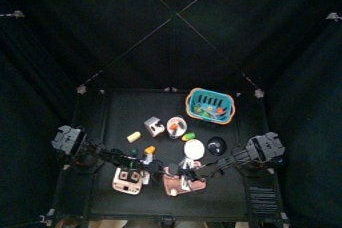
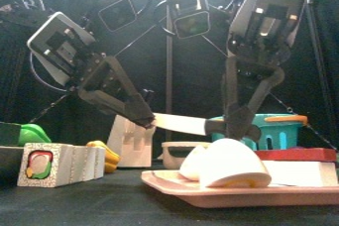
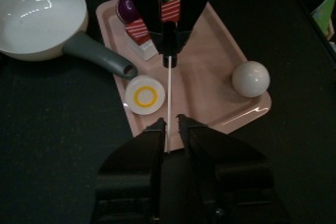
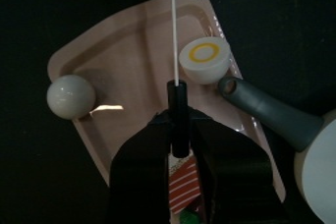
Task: Place pairing knife back in holder
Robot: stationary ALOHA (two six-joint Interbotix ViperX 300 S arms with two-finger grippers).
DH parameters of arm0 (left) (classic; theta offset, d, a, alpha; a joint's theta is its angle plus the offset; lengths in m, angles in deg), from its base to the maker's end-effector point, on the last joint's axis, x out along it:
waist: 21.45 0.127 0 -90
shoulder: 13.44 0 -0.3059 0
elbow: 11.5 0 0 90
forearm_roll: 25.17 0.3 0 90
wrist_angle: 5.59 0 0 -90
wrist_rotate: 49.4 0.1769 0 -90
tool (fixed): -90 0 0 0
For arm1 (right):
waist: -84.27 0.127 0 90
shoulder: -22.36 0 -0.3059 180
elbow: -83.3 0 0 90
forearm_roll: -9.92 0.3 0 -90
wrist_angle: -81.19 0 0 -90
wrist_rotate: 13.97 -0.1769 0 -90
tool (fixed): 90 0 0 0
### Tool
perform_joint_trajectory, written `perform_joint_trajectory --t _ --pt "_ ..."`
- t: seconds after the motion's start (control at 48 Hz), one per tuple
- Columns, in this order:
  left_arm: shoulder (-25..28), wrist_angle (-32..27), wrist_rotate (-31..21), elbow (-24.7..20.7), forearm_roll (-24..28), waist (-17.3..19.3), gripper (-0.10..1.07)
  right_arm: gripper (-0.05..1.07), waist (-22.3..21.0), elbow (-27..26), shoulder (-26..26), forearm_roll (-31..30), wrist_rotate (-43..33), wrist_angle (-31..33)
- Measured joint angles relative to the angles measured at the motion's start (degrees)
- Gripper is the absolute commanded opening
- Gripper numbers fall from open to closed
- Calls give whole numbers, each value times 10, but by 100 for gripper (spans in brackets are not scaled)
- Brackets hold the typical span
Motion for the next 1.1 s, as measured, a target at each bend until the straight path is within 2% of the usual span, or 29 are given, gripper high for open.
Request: perform_joint_trajectory --t 0.271,0.458,0.708,0.875,0.979,1.104 --pt "-92 47 2 56 0 20 78 42 -2 -8 26 7 1 45" --pt "-184 57 2 95 13 43 78 41 -16 -33 47 53 -2 79" --pt "-341 57 4 136 71 98 78 41 -68 -94 55 103 2 178" --pt "-443 38 1 167 76 153 78 41 -103 -143 54 110 4 261" --pt "-480 22 1 190 77 169 78 41 -132 -178 55 126 12 309" --pt "-498 4 1 198 78 174 78 41 -166 -221 54 157 52 356"
